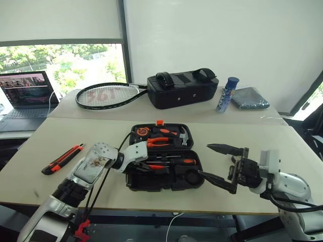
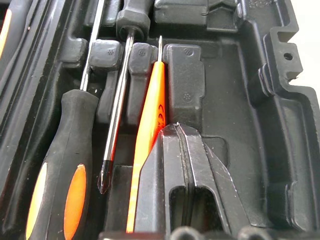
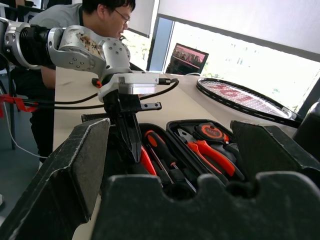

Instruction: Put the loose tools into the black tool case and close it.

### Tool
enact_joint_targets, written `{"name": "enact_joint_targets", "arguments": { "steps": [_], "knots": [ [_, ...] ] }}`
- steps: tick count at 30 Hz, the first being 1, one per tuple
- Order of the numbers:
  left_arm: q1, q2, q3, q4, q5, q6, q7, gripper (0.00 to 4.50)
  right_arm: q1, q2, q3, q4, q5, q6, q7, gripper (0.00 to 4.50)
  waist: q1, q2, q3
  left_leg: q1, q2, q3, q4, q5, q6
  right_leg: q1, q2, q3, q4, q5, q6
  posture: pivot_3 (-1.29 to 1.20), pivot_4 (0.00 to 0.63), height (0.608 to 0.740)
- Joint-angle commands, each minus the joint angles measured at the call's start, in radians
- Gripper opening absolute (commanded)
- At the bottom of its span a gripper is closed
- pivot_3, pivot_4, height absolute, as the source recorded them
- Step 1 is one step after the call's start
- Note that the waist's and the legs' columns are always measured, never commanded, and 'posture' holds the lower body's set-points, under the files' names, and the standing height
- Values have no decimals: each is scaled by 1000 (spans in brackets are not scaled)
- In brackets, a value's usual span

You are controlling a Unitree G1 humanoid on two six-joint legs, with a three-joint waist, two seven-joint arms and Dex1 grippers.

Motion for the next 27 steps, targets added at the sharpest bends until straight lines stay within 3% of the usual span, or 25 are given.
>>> {"name": "enact_joint_targets", "arguments": {
  "steps": [1, 9, 27],
  "knots": [
    [5, -6, 5, 20, 16, -2, 21, 29, -4, -6, -23, -23, 14, -11, -4, 4500, 1, 0, 0, 0, 0, 0, 0, 1, 1, 0, 0, 1, 0, 0, 0, 0, 150, 740],
    [-3, -19, 89, 14, -49, -45, 28, 29, 12, -5, -29, -19, 14, -20, 6, 4500, 0, 0, 0, -3, -1, 0, 0, 2, 2, -2, 0, 3, 0, 1, 2, 0, 150, 740],
    [35, -23, 48, -8, 6, -34, 78, 29, -9, -8, -19, -31, 16, 1, -17, 4500, -2, 0, 0, -3, -1, 0, 0, 2, 2, -2, 0, 3, -1, 2, 5, 0, 150, 740]
  ]
}}
